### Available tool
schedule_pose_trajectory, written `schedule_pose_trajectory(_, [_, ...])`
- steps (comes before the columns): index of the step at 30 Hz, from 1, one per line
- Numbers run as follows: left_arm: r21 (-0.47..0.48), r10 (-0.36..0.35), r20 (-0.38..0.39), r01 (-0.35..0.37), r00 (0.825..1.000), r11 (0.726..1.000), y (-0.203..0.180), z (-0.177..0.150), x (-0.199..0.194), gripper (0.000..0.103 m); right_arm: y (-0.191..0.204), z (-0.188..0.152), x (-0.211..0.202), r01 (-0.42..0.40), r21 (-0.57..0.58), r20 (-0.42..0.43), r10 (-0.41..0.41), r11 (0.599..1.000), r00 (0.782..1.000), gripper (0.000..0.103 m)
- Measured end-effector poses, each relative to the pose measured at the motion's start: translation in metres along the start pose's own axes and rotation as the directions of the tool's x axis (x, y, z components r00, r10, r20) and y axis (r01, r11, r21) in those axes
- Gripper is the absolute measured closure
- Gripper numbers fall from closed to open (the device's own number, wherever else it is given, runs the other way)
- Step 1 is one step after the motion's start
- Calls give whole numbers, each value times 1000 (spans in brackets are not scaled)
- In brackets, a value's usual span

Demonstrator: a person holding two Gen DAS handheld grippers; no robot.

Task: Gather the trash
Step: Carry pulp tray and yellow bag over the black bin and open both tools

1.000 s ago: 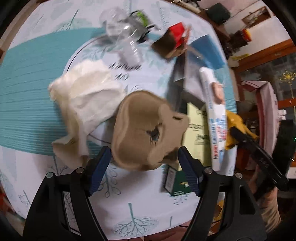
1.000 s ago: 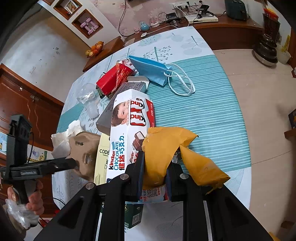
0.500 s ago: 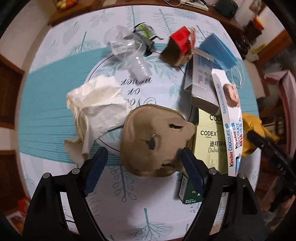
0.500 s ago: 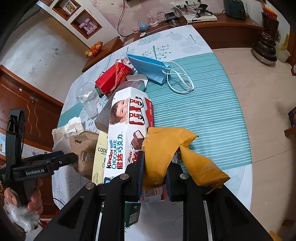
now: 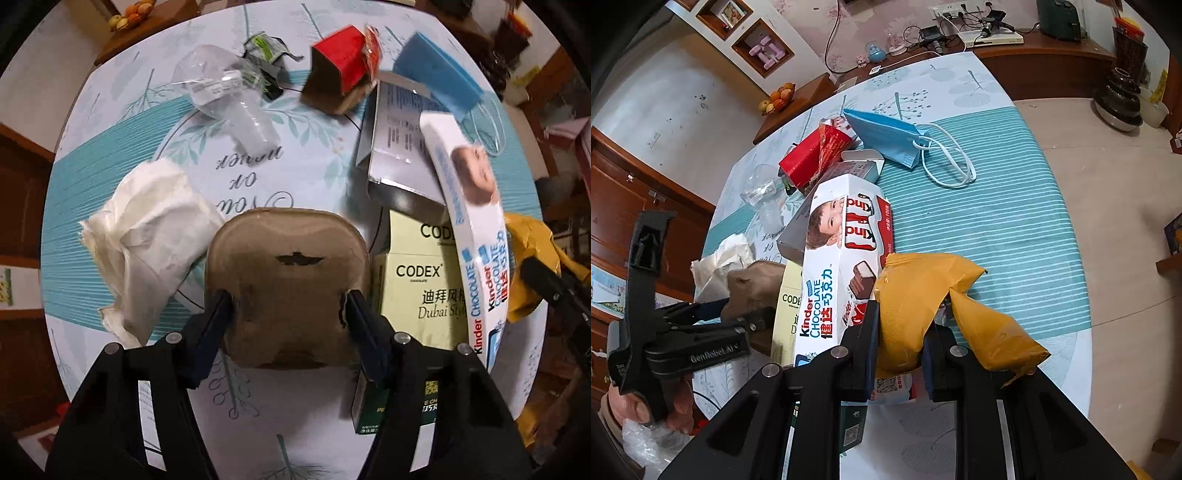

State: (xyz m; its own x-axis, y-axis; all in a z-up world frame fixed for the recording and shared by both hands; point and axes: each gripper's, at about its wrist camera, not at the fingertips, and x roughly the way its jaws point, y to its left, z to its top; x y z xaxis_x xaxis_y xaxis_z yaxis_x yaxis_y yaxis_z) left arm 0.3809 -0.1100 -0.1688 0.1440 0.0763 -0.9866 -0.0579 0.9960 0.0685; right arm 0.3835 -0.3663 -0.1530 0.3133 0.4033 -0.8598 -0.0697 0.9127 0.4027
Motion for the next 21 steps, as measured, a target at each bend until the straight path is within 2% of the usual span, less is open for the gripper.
schedule_pose_trajectory(5, [-36,-22,41,23,999,999,19,-14,-20,43,4,-3,-14,5,-16,37,-5,1000,999,86])
schedule_pose_trajectory(12, [-88,-134,108,144,985,986,62,-54,-71,43,26,-10,-50,-13,-33,102,16,999,995,86])
schedule_pose_trajectory(21, [-104,-206,185,228,961,968,109,-112,-134,43,92,-55,-82,-46,-111,120,59,993,991,86])
